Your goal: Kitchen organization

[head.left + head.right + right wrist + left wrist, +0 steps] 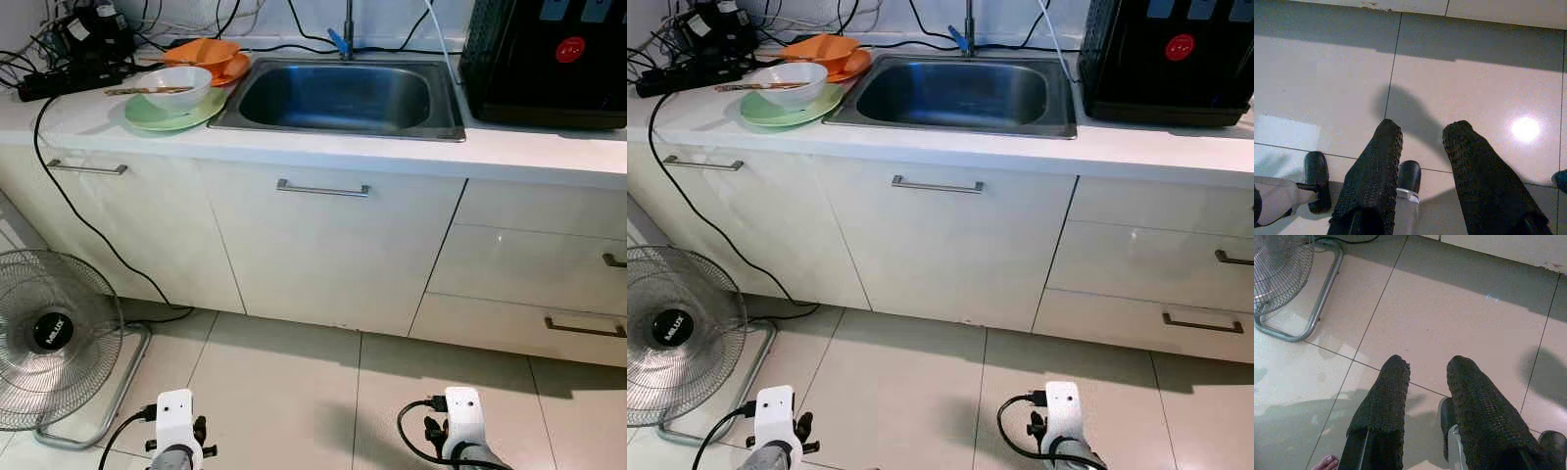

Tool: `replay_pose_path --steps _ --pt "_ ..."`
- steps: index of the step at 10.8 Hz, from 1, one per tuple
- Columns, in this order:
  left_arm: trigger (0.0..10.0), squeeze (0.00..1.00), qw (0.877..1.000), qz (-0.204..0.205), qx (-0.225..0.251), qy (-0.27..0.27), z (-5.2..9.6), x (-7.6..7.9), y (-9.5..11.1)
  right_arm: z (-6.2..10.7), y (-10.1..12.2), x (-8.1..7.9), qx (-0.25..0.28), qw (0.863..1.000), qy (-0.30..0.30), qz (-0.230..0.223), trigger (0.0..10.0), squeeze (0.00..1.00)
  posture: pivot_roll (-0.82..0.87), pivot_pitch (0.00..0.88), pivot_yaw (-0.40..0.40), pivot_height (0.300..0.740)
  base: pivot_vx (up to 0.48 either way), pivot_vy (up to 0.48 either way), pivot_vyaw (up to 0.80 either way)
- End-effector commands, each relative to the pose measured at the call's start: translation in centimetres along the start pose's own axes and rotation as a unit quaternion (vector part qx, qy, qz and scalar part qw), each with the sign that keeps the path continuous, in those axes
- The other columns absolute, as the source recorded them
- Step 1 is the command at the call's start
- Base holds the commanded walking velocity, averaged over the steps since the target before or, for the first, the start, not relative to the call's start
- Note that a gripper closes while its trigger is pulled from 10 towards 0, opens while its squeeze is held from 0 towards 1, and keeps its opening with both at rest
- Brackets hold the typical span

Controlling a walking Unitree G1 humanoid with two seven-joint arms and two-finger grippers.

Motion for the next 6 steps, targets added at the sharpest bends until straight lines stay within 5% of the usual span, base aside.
replay_pose_path --steps 1,6 --pt "10.0 0.00 1.000 -0.004 0.002 0.003 -0.04 -0.43 0.19 0.02 -0.32 -0.20 -0.007 1.000 0.000 -0.008 10.0 0.00 0.00 0.000 0.071 0.740 0.000 0.000 0.00" --pt "10.0 0.00 1.000 0.003 0.001 -0.002 -0.09 0.08 0.23 -0.08 0.28 -0.20 0.004 1.000 0.004 -0.011 10.0 0.00 0.01 0.000 0.069 0.740 0.000 0.000 0.00"
Point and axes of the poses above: a point about 5 cm out from each wrist's last joint towards the gripper, its own z axis pointing back from the gripper into the wrist, its own y axis along the axis of the wrist's last joint, x = y × z, the point moved 4 cm from there along -z, pointing out of the wrist towards the gripper, and after that the axes turned 4 degrees about z, right-handed, at the moved point
